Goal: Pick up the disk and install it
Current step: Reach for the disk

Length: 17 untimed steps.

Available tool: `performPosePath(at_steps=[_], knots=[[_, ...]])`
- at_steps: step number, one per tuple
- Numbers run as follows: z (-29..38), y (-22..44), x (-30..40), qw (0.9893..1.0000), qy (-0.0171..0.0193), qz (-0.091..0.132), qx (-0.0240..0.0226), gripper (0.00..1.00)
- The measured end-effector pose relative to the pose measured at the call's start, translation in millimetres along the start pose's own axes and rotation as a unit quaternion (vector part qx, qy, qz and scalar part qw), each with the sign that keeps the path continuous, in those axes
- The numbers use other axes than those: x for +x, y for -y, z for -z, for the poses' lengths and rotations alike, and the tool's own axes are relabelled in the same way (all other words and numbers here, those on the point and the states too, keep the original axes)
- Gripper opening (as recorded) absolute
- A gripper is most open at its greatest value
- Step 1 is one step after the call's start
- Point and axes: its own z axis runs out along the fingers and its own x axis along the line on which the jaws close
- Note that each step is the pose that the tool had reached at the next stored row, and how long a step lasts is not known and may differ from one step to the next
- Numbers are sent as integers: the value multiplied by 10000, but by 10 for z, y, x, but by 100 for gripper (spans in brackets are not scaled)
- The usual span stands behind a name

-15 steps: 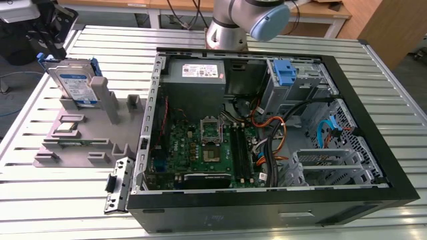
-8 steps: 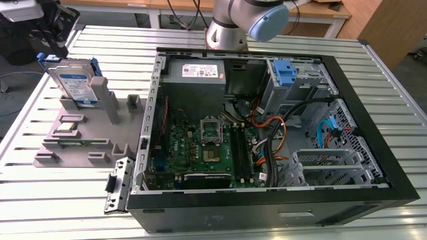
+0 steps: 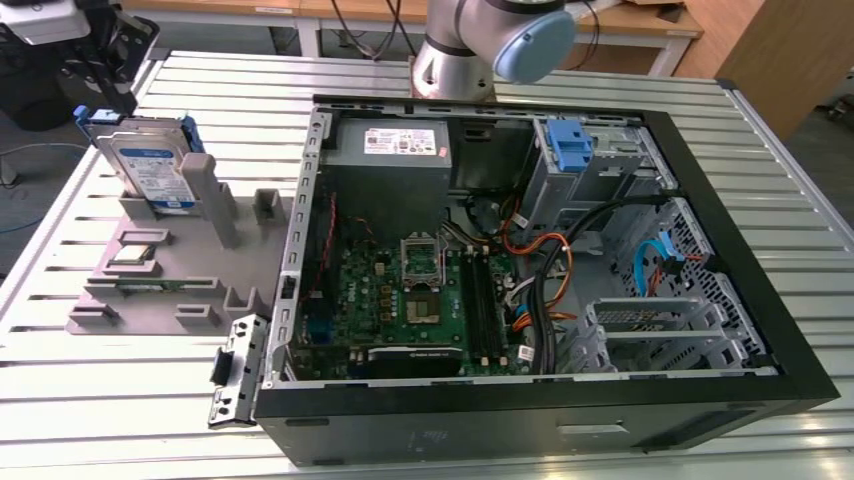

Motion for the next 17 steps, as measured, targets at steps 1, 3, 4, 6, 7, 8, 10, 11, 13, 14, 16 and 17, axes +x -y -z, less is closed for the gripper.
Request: performPosePath(at_steps=[1,3,4,6,7,8,10,11,13,14,16,17], knots=[[-11,-15,10,10000,0,0,0,10],[-28,-44,27,10000,-1,0,0,10],[-37,-60,35,10000,-1,1,0,10],[-53,-86,52,10000,0,0,0,10],[-60,-93,58,10000,0,0,0,10],[-64,-94,61,10000,-1,0,0,10],[-67,-94,62,10000,-2,1,1,10],[-69,-93,62,10000,-2,0,1,10],[-72,-91,62,10000,0,-1,2,10],[-73,-89,62,10000,0,0,1,10],[-73,-85,61,10000,0,0,2,10],[-73,-85,61,10000,0,0,2,10]])
